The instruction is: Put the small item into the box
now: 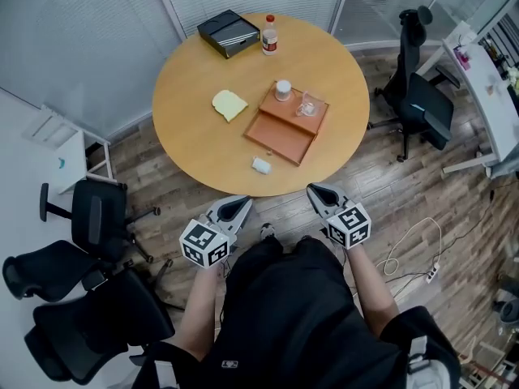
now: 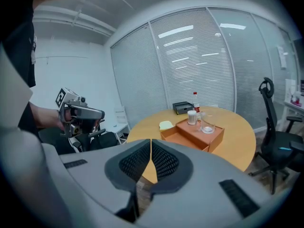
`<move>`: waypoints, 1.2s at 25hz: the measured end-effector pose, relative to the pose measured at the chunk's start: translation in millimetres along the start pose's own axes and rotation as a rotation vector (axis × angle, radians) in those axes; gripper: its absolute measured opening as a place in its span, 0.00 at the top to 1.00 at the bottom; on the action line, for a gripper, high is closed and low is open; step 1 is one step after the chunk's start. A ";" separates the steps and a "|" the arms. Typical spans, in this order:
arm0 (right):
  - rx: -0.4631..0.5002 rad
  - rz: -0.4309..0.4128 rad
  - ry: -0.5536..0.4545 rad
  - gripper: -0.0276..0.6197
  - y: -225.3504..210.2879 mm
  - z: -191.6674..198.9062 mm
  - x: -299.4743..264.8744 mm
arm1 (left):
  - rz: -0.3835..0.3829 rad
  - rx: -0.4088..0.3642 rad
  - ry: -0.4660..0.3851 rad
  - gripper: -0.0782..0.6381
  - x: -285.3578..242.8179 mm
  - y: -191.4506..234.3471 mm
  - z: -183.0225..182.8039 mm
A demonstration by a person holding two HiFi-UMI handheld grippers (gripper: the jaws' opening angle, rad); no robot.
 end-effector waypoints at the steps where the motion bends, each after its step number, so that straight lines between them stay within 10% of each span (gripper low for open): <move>1: -0.001 0.001 0.003 0.95 0.6 0.4 -1.7 | 0.000 0.002 0.002 0.88 0.6 2.1 0.0; 30: 0.068 -0.255 0.070 0.95 -75.3 -35.1 -59.4 | -0.217 0.052 -0.021 0.88 -60.8 14.3 -27.3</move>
Point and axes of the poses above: the fingertips, and each gripper's own axes: x backward along the fingers, y to its left, z out of its underside, the point moved 5 cm from there along x, backward along the fingers
